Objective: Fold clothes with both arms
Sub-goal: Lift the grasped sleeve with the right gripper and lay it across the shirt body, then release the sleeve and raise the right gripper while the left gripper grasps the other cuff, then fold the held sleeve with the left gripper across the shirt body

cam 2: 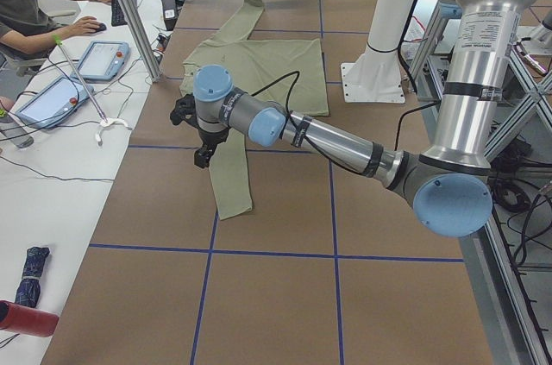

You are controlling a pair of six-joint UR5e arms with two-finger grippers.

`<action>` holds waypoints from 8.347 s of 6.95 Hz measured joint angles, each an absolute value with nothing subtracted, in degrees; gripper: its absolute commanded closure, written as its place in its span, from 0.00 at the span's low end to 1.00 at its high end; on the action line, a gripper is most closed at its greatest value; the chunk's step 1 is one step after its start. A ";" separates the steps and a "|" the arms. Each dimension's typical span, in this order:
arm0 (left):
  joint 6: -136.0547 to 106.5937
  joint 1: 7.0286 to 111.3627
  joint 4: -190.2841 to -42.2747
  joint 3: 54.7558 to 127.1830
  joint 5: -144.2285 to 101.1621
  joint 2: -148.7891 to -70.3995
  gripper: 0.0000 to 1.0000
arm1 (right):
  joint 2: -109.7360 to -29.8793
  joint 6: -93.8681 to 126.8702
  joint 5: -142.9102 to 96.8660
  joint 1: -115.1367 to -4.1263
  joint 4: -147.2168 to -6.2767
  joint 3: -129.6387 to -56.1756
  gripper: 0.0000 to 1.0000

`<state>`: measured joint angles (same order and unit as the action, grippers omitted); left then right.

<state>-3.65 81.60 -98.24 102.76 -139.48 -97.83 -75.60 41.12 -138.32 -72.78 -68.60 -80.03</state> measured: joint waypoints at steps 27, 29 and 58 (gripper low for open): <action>-10.59 68.70 -116.46 65.17 -136.67 -107.77 0.16 | -64.65 79.38 -127.04 -54.07 -67.45 -94.02 0.00; -10.55 68.59 -116.45 64.87 -136.67 -107.50 0.19 | -66.40 78.58 -127.51 -54.67 -67.42 -95.21 0.00; -98.81 32.32 -144.20 42.60 -99.85 -163.90 0.31 | -87.35 57.15 -128.18 -64.29 -66.53 -102.09 0.00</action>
